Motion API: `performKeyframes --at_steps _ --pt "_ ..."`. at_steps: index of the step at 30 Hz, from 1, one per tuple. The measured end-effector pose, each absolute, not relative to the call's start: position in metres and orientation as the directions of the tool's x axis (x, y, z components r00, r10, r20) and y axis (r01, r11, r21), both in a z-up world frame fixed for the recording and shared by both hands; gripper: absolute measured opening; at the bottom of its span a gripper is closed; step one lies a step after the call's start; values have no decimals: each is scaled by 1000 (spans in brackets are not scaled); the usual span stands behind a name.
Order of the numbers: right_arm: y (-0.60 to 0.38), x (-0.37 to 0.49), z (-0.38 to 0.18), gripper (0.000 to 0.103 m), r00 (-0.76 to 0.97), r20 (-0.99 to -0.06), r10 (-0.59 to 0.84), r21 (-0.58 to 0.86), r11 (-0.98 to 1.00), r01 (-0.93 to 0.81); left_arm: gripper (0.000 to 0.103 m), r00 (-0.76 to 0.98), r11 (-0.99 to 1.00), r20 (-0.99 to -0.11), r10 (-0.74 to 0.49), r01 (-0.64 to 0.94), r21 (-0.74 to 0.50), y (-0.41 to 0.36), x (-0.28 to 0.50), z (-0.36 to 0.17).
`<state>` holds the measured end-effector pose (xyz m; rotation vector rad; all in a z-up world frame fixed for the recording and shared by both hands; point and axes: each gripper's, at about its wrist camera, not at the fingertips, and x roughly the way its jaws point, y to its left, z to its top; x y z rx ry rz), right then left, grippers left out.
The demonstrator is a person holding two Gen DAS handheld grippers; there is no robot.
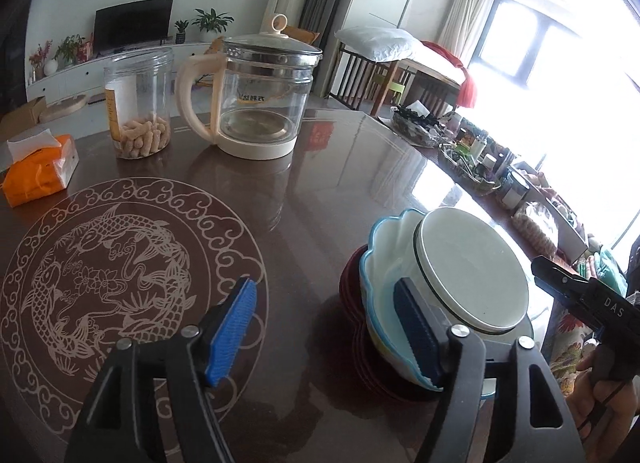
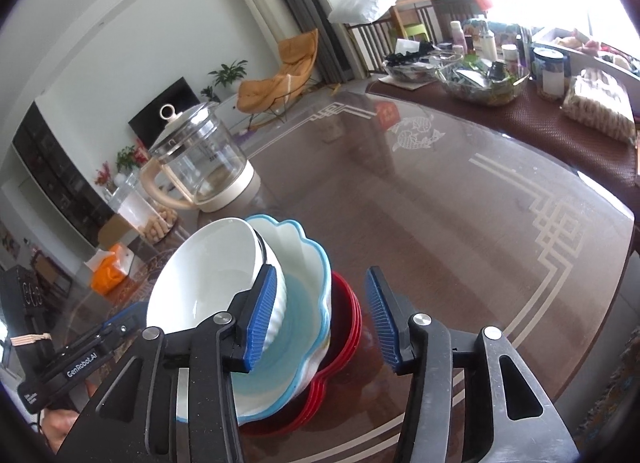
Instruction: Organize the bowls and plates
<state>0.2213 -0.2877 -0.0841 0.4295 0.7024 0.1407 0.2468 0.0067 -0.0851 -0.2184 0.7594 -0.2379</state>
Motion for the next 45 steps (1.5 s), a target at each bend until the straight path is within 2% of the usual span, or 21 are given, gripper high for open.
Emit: performKeyframes --at_steps 2,4,6,10,12,18,27,35,38,45 --pt "-288 208 -73 57 771 -584 254 436 899 34 82 710 955 -648 -274 124 -268 14 232 -75" --pt "-285 190 -58 65 784 -579 222 428 902 60 91 715 960 -649 -258 115 -255 17 214 -61" --pt "-275 168 -43 71 783 -594 185 408 908 95 99 736 979 -649 -192 95 -182 15 189 -44" --pt "-251 118 -24 72 751 -642 151 371 919 132 103 782 995 -621 -47 92 41 -5 134 -9" --pt "-238 91 -19 72 746 -651 143 348 929 125 103 793 992 -609 -1 76 98 -12 110 0" --pt "-221 30 -14 73 738 -671 74 264 954 144 103 766 997 -641 -52 75 9 -5 67 7" --pt "-201 10 -3 73 756 -654 6 145 982 117 103 765 998 -644 25 18 61 -9 45 10" --pt "-190 3 15 73 779 -626 -9 101 991 93 103 765 998 -642 43 3 69 -10 33 20" --pt "-190 2 17 77 782 -622 -17 90 991 94 103 763 996 -646 37 21 82 -16 32 21" --pt "-191 6 13 77 767 -642 -30 79 991 105 103 753 995 -658 28 41 89 -28 38 20"
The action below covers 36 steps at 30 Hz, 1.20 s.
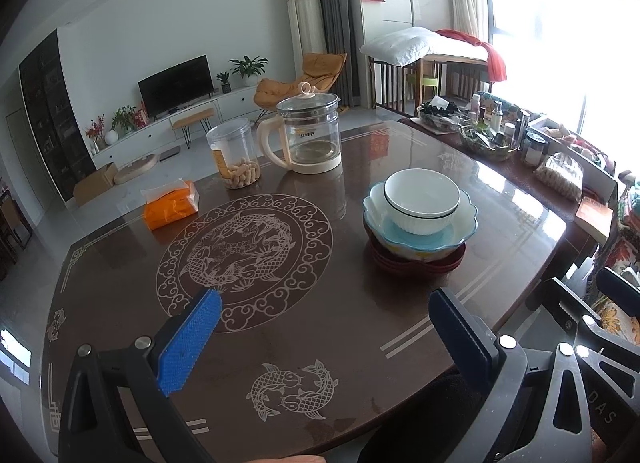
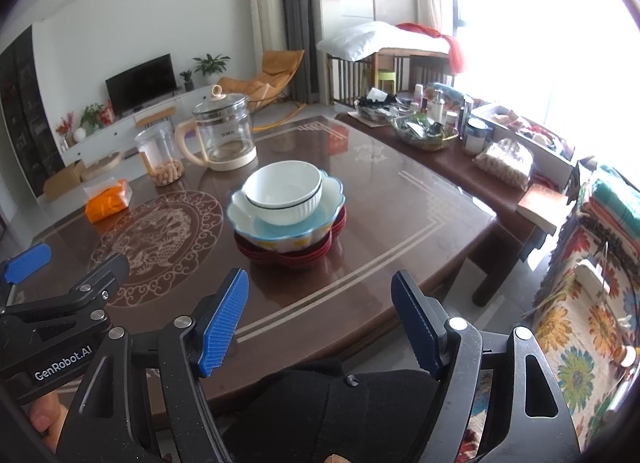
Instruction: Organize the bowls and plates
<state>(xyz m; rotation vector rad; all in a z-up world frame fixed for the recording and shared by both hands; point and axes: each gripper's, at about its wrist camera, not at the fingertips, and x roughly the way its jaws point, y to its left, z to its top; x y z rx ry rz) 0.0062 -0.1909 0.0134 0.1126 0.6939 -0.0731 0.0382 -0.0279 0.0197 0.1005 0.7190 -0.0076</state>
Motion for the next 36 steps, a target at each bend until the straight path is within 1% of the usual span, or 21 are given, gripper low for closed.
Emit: performKeyframes --at_steps 18,36 --pt "-189 14 13 77 750 -659 -47 53 993 109 103 718 996 -696 16 47 71 -31 50 14" --pt "-191 17 15 77 747 -663 -54 45 993 112 103 710 996 -704 10 58 72 -35 61 13"
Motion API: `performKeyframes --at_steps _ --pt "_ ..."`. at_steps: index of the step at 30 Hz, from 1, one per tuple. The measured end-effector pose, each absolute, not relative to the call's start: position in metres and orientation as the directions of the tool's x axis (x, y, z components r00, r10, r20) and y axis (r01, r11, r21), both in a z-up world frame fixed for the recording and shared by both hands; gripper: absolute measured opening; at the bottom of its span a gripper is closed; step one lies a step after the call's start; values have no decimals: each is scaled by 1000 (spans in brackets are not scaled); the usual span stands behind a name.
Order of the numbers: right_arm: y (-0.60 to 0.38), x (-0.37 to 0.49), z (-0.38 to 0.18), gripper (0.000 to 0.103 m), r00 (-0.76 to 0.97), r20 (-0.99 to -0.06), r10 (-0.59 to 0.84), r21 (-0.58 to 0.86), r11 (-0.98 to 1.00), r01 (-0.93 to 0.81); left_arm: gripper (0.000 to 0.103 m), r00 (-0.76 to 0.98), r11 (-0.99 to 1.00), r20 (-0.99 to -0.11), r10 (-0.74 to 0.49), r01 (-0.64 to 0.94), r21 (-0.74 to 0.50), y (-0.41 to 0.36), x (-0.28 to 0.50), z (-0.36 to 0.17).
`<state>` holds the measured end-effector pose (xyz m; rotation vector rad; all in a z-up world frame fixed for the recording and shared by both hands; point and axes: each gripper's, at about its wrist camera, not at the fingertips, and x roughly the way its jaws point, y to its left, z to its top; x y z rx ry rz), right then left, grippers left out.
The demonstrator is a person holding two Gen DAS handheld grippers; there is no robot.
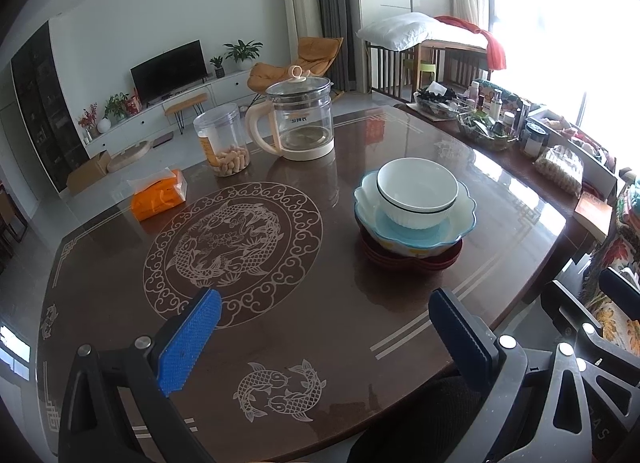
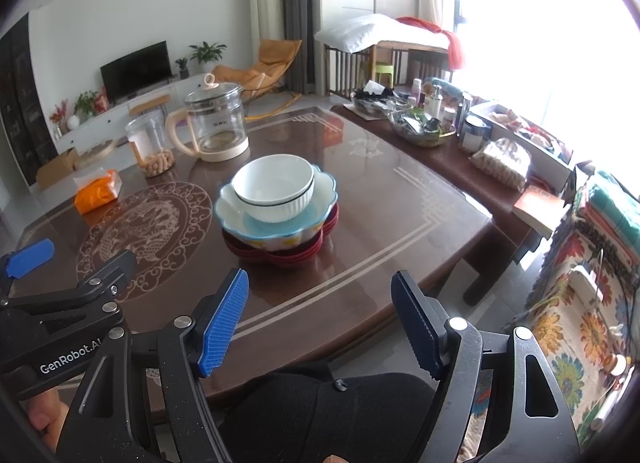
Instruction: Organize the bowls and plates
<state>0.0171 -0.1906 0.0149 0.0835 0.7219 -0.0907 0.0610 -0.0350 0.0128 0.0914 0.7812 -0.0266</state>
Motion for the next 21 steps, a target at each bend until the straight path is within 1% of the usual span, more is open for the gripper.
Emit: performKeyframes --at_steps 21 --pt "-200 20 8 77 739 -671 -58 49 991 122 103 708 996 -706 14 53 73 -38 66 12"
